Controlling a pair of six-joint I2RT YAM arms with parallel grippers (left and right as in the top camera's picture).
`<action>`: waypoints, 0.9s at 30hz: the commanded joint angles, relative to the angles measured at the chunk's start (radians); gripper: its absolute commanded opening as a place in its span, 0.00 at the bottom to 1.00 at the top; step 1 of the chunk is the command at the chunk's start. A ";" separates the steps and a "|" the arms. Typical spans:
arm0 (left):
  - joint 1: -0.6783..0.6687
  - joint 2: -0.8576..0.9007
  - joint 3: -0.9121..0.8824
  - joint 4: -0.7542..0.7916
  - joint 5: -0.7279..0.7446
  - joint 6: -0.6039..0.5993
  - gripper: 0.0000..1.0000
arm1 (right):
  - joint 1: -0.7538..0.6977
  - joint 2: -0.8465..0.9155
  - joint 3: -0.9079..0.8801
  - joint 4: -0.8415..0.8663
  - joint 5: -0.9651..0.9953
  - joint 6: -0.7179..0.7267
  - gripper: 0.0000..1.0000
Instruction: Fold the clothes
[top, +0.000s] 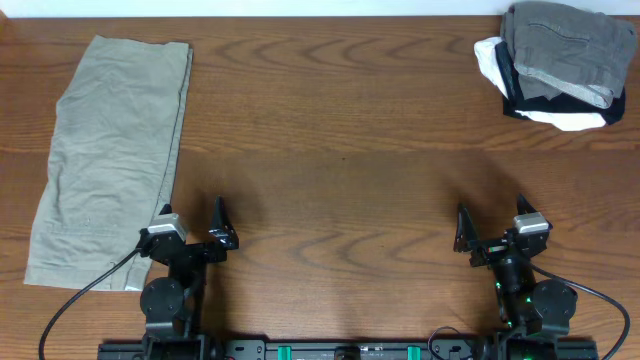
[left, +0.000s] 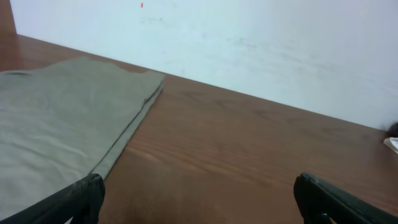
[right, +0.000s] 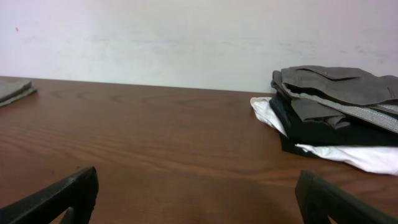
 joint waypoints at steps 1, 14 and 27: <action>0.005 -0.010 -0.008 -0.047 -0.001 0.013 0.98 | 0.003 -0.006 -0.002 -0.004 0.006 0.006 0.99; 0.005 -0.007 -0.008 -0.047 -0.002 0.013 0.98 | 0.003 -0.006 -0.002 -0.004 0.006 0.006 0.99; 0.005 -0.007 -0.008 -0.047 -0.001 0.013 0.98 | 0.003 -0.006 -0.002 -0.004 0.006 0.006 0.99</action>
